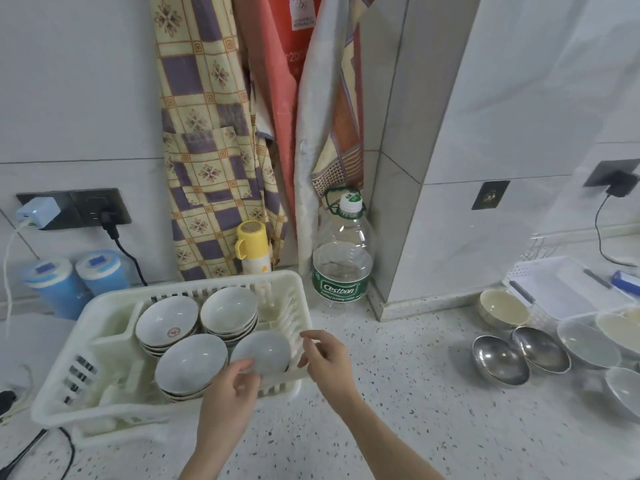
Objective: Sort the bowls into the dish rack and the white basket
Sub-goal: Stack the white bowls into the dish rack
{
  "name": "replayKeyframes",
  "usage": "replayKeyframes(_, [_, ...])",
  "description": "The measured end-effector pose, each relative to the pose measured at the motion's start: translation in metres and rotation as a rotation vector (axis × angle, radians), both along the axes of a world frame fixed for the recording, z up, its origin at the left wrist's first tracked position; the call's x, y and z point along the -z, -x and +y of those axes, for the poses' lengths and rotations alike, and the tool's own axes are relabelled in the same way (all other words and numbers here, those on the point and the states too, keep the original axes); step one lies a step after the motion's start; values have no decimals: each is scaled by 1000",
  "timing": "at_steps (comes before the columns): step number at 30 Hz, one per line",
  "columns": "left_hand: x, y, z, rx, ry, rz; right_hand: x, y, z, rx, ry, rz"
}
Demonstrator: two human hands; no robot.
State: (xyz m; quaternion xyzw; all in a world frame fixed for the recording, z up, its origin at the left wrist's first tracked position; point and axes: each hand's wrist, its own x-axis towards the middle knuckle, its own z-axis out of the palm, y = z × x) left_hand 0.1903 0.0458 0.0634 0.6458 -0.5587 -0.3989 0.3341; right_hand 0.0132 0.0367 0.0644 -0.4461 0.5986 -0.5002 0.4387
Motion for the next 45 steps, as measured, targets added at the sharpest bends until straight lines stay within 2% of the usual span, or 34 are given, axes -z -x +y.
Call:
replayKeyframes(6, [-3,117,46,-17,49,150,17,106,78,11,-89,-22])
replayKeyframes(14, [24,305,123,132,-166,297,31,293,178,294,-112,-48])
replayKeyframes(23, [29,441,173,353,-395,223,32,414,245,623,-115,-167])
replayKeyframes(28, [31,494,178,460,-478,179,36,454,261,764,-146,-209])
replayKeyframes(36, [55,588,164,512,-612,181,38,541,252,824,-136,-206])
replayKeyframes(45, [82,662,141,463,-746,189,36,622,204,727,-176,-151])
